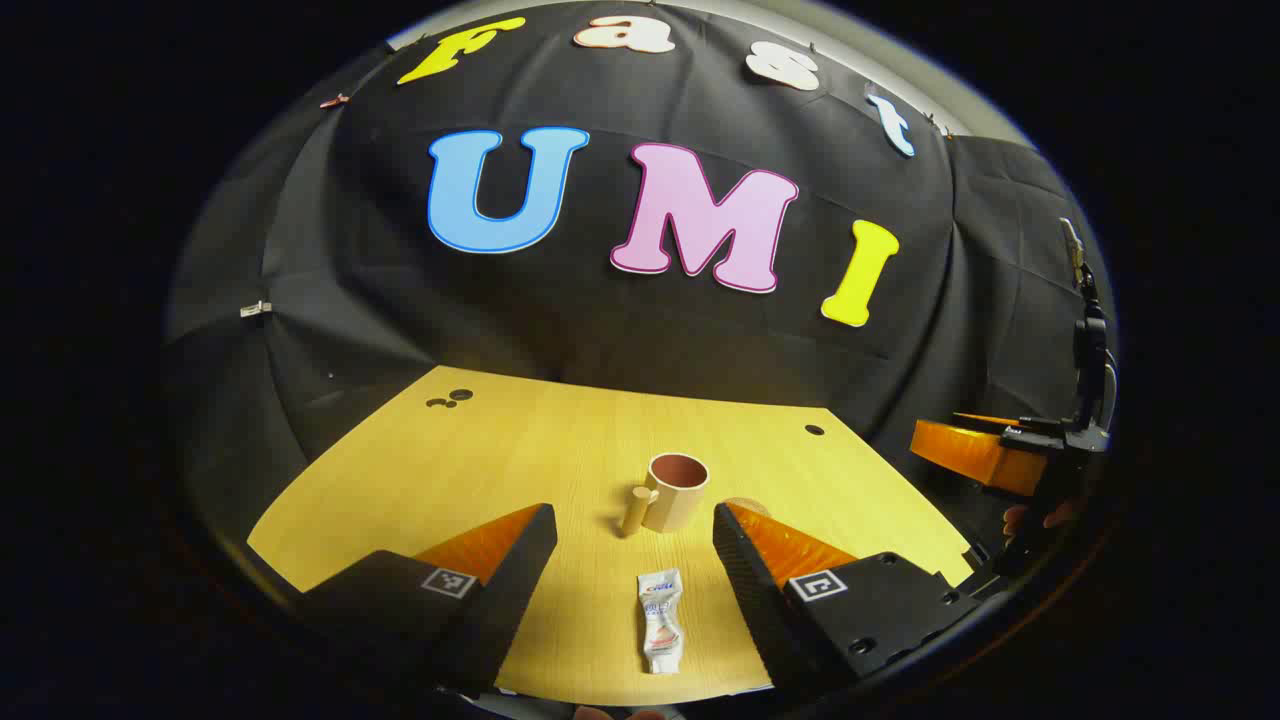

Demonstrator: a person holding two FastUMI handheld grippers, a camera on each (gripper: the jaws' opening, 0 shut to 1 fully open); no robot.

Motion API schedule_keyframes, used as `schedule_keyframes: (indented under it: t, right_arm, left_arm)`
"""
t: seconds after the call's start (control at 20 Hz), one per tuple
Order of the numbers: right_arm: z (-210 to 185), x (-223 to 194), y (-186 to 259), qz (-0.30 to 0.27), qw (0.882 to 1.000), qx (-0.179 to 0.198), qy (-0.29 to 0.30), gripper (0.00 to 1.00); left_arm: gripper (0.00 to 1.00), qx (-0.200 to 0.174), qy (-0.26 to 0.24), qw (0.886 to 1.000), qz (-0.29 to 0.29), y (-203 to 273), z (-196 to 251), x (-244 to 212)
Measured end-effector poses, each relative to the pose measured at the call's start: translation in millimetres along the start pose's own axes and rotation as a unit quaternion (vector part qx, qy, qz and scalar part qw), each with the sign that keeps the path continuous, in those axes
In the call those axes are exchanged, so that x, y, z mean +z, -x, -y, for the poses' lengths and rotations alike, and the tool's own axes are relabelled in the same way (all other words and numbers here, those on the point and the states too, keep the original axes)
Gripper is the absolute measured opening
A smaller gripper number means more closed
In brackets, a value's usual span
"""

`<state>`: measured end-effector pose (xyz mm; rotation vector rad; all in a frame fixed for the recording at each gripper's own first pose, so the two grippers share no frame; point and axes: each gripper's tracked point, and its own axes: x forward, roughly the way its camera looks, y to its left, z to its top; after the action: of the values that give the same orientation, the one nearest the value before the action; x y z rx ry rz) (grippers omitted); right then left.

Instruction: Put the toothbrush and toothpaste on the desktop into the cup, then pick up the cup and place it on the coaster on the desktop.

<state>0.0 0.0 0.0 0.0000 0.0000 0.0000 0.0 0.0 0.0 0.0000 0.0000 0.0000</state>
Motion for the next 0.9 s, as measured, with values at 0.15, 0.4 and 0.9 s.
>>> schedule_keyframes:
  t: [0.15, 0.4, 0.9]
  right_arm:
    - [3, -5, 0, -0.005, 1.0, -0.002, -0.004, 0.98]
    - [9, -8, 0, -0.01, 1.0, -0.009, -0.003, 0.98]
    - [23, -29, -1, -0.042, 0.999, -0.024, -0.012, 0.98]
  left_arm:
    - [0.98, -0.002, -0.003, 1.0, -0.012, -2, 3, -7]
    - [0.98, -0.007, 0.001, 0.999, -0.038, -7, 10, -21]
    - [0.98, -0.02, 0.017, 0.993, -0.112, -24, 22, -62]
